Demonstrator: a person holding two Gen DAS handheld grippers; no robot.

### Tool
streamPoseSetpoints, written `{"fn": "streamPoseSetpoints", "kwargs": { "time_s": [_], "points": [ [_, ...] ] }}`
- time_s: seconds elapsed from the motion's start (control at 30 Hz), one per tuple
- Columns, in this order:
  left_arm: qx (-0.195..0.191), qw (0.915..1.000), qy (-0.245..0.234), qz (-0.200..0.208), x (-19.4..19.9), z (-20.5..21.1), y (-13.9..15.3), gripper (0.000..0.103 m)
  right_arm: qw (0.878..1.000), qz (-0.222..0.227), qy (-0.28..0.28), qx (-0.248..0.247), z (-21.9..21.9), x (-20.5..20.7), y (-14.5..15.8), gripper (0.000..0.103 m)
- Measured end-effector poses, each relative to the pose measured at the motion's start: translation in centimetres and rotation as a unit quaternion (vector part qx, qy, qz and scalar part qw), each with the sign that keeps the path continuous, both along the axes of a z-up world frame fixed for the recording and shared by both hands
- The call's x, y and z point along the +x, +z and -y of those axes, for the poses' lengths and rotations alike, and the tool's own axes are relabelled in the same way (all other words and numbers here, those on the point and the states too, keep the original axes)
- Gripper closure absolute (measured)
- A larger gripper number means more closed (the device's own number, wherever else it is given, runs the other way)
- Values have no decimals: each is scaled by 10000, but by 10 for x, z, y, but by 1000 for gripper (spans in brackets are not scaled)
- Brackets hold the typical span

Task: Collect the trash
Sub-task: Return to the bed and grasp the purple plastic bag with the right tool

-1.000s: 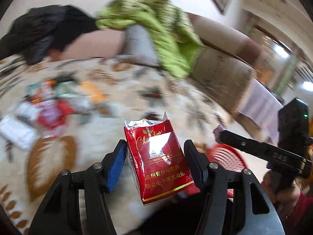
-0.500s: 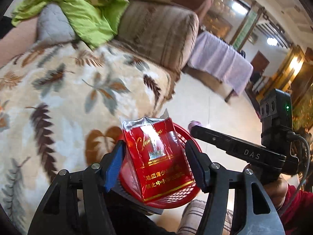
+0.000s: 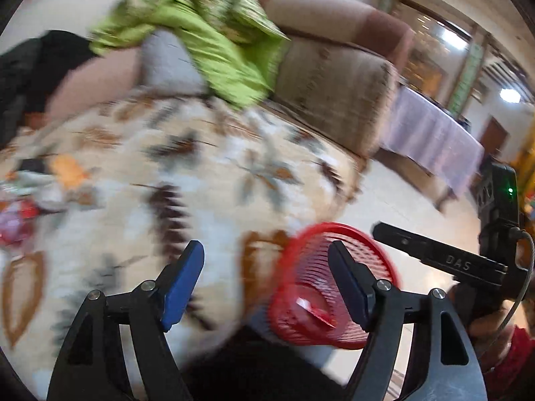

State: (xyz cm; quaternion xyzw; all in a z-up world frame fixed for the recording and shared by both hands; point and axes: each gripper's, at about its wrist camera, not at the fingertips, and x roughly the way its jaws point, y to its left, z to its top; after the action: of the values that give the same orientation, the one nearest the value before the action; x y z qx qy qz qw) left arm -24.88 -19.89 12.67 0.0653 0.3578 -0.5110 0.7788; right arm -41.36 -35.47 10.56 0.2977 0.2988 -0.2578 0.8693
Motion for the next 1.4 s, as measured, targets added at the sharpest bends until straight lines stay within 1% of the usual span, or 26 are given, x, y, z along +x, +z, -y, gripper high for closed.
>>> {"fn": "streamPoseSetpoints", "kwargs": {
  "time_s": [0.1,0.2,0.27,0.33,0.37,0.43,0.5,0.53,0.57,0.6,0.63,0.67,0.7,0.73,0.77,0.83,0.93,0.97,1.07,1.1,1.13,1.17,1.2,1.33,1.4],
  "points": [
    [-35,9984,562,34,23,-43,-1,28,9987,-114,480,-101,-22,32,-1,48],
    [-144,9920,1252,-100,50,-91,-4,28,9948,-80,1004,-172,-48,69,1,49],
    [-123,9851,1706,-154,67,-122,-8,28,9897,-67,1423,-153,-68,98,3,57],
    [-3,9764,2150,-180,84,-150,-14,28,9856,1,1688,-127,-86,121,4,57],
    [74,9701,2423,-147,93,-166,-19,28,9826,33,1854,-79,-96,135,4,57],
    [249,9603,2778,-105,106,-187,-27,28,9755,47,2200,-14,-117,164,2,57],
    [287,9493,3115,-328,124,-213,-38,28,9694,0,2455,-45,-137,190,-1,57],
    [336,9448,3233,-406,131,-223,-43,28,9637,-57,2668,-41,-150,205,-4,57],
    [558,9389,3372,-406,141,-232,-49,28,9593,-104,2823,-43,-160,218,-6,57],
    [764,9334,3493,-311,148,-238,-53,28,9555,-173,2943,-54,-172,236,-10,57],
    [860,9276,3629,-197,152,-243,-56,28,9537,-206,3001,-21,-177,247,-13,57],
    [864,9221,3772,-53,155,-252,-60,28,9510,-225,3083,50,-185,260,-17,57],
    [811,9188,3863,-10,159,-260,-64,28,9486,-261,3151,98,-192,276,-21,57],
    [802,9161,3928,-63,163,-265,-67,28,9477,-334,3172,106,-198,292,-25,57],
    [777,9130,3999,-207,170,-273,-70,28,9475,-371,3175,122,-201,307,-29,57],
    [617,9080,4128,-376,179,-286,-72,28,9501,-415,3083,228,-205,337,-39,57],
    [576,9024,4250,-408,184,-293,-71,28,9543,-515,2892,552,-204,375,-56,57],
    [601,9013,4269,-423,186,-295,-73,28,9552,-518,2846,623,-204,385,-61,57],
    [513,9035,4211,-610,191,-297,-76,28,9587,-559,2687,747,-202,408,-73,57],
    [472,9034,4209,-672,193,-299,-78,28,9592,-551,2662,776,-201,413,-76,57],
    [417,9036,4196,-752,195,-300,-80,28,9594,-508,2638,855,-200,415,-78,61],
    [362,9036,4187,-836,197,-301,-81,28,9579,-426,2677,951,-199,414,-79,69],
    [328,9031,4188,-896,199,-300,-82,28,9564,-398,2725,970,-200,413,-78,70],
    [165,8983,4246,-1115,211,-291,-84,28,9578,-108,2813,574,-202,391,-60,73],
    [131,8953,4307,-1130,220,-281,-83,28,9598,47,2797,242,-202,377,-48,73]
  ]
}}
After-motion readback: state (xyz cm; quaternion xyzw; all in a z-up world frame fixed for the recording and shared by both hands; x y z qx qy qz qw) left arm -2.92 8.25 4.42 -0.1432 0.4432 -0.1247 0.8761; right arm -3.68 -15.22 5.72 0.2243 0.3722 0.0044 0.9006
